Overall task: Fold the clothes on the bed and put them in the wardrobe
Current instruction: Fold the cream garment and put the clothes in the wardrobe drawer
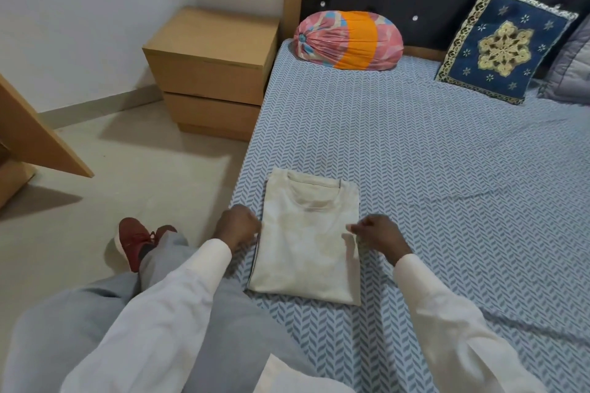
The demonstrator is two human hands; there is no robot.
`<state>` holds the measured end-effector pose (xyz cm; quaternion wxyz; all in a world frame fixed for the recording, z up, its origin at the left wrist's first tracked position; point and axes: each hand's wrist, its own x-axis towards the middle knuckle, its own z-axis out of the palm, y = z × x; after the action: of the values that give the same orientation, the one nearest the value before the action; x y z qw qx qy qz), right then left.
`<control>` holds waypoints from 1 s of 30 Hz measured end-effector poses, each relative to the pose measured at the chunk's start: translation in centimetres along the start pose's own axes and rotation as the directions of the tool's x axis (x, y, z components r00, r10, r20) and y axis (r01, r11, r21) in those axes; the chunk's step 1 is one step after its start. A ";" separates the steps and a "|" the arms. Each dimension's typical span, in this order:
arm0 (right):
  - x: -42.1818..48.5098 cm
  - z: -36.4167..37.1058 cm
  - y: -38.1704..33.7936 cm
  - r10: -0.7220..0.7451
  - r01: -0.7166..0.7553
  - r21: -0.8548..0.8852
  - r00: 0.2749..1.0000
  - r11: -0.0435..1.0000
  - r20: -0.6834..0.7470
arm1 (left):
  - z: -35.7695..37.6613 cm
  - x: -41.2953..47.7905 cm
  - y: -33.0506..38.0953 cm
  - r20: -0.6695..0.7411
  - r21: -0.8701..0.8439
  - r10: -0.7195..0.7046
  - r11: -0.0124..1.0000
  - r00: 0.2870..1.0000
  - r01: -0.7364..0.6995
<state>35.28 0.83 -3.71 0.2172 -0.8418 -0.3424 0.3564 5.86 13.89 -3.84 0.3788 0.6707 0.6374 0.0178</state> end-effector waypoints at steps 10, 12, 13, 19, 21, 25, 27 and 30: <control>7.7 1.6 -2.9 0.096 -0.037 0.203 0.953 0.978 -0.288 | 0.7 6.9 6.7 -0.297 -0.275 -0.056 0.961 0.953 -0.029; 8.0 1.7 -3.0 0.139 -0.059 0.243 0.935 0.968 -0.326 | 1.2 7.7 7.2 -0.310 -0.279 -0.044 0.959 0.950 -0.047; 8.2 1.8 -3.0 0.143 -0.061 0.251 0.935 0.966 -0.325 | 1.3 8.0 7.3 -0.314 -0.281 -0.047 0.958 0.948 -0.046; 9.3 1.1 -2.3 0.082 0.044 0.439 0.961 0.898 -0.265 | 1.9 9.2 7.1 -0.269 -0.430 0.005 0.894 0.963 -0.124; 9.5 0.8 -2.5 0.074 0.063 0.521 0.968 0.851 -0.238 | 1.9 9.7 6.8 -0.190 -0.569 0.029 0.811 0.981 -0.134; 9.2 1.5 -2.3 0.075 0.052 0.430 0.959 0.901 -0.272 | 2.5 10.5 6.5 -0.196 -0.552 -0.069 0.832 0.978 -0.052; 9.0 1.6 -2.4 0.105 0.020 0.362 0.941 0.932 -0.322 | 2.3 10.1 7.1 -0.268 -0.475 -0.110 0.879 0.957 -0.032; 8.5 1.3 -2.1 0.126 0.037 0.487 0.947 0.872 -0.296 | 1.8 9.3 7.2 -0.278 -0.434 -0.103 0.900 0.955 -0.029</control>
<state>37.76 8.57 -7.12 0.4658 -0.8140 -0.1824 0.2953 14.57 21.79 -5.60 0.4197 0.5470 0.6793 0.2514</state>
